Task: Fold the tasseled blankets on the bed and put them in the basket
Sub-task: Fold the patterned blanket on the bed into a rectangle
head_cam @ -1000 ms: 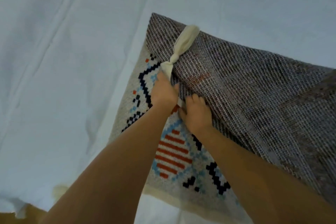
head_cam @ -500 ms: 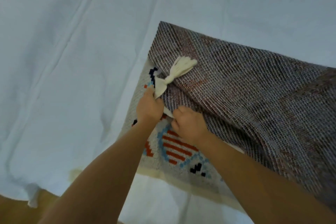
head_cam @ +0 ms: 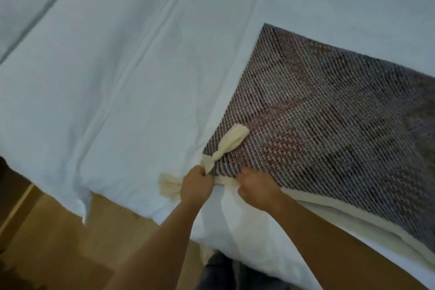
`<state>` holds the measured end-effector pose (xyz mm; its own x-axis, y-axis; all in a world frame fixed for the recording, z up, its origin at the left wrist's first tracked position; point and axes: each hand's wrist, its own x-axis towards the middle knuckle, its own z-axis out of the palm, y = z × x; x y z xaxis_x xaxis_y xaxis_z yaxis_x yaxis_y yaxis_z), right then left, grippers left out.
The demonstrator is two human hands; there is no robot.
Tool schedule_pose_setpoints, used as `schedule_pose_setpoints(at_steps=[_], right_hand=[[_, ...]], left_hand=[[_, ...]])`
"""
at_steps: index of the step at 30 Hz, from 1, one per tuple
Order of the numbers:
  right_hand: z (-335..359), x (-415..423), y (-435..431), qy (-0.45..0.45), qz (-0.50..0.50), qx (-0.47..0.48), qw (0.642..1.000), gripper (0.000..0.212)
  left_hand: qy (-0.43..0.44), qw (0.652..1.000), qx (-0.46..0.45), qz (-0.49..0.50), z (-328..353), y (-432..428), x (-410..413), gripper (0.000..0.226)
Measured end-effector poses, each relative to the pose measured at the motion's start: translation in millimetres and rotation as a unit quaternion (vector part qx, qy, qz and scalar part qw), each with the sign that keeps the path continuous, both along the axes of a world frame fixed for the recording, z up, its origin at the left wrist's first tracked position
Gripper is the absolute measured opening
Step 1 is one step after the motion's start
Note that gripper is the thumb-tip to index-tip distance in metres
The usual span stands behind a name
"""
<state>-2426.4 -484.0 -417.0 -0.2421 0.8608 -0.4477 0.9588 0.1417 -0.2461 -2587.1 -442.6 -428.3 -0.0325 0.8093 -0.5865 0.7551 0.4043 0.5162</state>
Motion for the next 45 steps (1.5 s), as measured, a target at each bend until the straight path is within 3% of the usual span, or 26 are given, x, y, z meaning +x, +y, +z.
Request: schedule_pose_setpoints(at_steps=[4,8,11,14,17,20,23,26,31,36,40,45], right_hand=[[-3.5,-11.9,-10.2,-0.032,-0.037,-0.036,0.998,0.031],[-2.2,-24.5,-13.4,-0.037,-0.090,-0.046,0.994,0.038],[-2.9,-35.1,-18.0,-0.010,-0.099,-0.048,0.994,0.051],[-3.4,-42.6,-20.5,0.004,-0.113,-0.052,0.992,0.056],[-2.9,-46.0,-20.0,-0.001,-0.123,-0.072,0.990,0.057],[-2.6,-49.2,-18.3,-0.002,-0.145,-0.092,0.985,0.057],[-5.1,-54.6,-15.2,-0.015,-0.145,-0.077,0.986,0.051],[-7.9,-67.3,-12.8,0.009,-0.133,-0.074,0.988,0.058],[-10.5,-88.7,-12.7,0.034,-0.111,-0.073,0.991,0.060],[-1.8,-76.5,-16.3,0.060,-0.167,-0.036,0.984,0.044],[4.8,-27.2,-37.6,0.033,-0.230,-0.012,0.973,0.036],[6.1,65.2,-95.4,-0.070,-0.323,0.029,0.943,0.027]], left_hand=[[0.025,0.999,-0.005,-0.024,1.9,-7.5,-6.8,0.017],[0.076,0.989,0.097,-0.079,9.9,1.4,-6.5,0.050],[0.122,0.950,0.184,-0.221,7.9,14.6,3.0,0.066],[0.115,0.922,0.167,-0.330,4.5,24.3,15.5,0.066],[0.107,0.936,0.153,-0.299,4.3,17.4,15.0,0.068],[0.118,0.946,0.158,-0.258,3.5,9.5,-8.7,0.053],[0.167,0.904,0.182,-0.351,-1.9,7.7,-47.6,0.043],[0.203,0.858,0.178,-0.437,-4.8,8.6,-80.7,0.050],[0.192,0.864,0.157,-0.437,1.7,9.4,-100.3,0.061],[0.141,0.888,0.185,-0.397,14.7,2.3,-68.0,0.054],[0.140,0.849,0.242,-0.449,20.5,-11.0,-10.0,0.039],[0.127,0.812,0.233,-0.520,18.0,-39.4,79.4,0.032]])
